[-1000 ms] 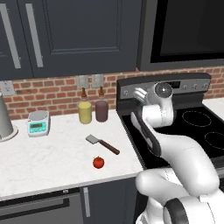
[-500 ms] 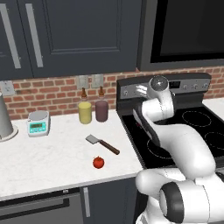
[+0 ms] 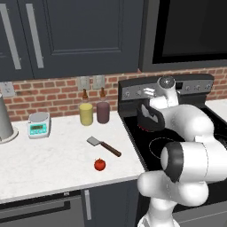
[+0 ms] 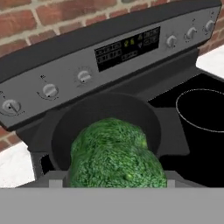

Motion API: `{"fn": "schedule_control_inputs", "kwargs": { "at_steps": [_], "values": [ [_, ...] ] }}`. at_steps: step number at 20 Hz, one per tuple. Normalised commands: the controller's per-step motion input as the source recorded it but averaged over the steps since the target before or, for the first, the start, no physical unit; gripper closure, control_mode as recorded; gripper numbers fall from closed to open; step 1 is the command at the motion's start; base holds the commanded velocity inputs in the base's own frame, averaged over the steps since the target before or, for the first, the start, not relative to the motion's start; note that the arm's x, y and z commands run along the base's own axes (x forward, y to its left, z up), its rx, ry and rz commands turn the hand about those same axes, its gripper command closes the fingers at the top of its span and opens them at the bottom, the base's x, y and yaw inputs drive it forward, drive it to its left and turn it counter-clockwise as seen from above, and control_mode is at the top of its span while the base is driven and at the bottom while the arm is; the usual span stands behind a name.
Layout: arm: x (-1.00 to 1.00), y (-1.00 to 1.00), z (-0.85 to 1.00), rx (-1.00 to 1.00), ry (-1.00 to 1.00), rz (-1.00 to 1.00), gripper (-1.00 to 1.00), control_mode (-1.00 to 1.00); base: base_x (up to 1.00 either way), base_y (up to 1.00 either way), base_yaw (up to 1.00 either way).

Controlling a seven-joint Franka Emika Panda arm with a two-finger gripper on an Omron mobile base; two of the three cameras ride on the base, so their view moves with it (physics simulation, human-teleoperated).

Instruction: Put the tomato and broccoli in the pot. Retrieve the spatula and lightly stir the vegetables in the pot.

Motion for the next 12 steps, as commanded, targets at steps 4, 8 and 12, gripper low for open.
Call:
{"fn": "schedule_control_inputs", "kwargs": {
  "at_steps": [4,8,12],
  "values": [
    [0.38,-0.12,-0.42,0.00,0.16,0.08,1.00,-1.00,0.00,0.00,0.00],
    [0.46,-0.04,-0.45,-0.01,0.11,0.06,1.00,-1.00,0.00,0.00,0.00],
    [0.41,-0.09,-0.45,-0.01,0.06,0.04,1.00,-1.00,0.00,0.00,0.00]
  ]
}}
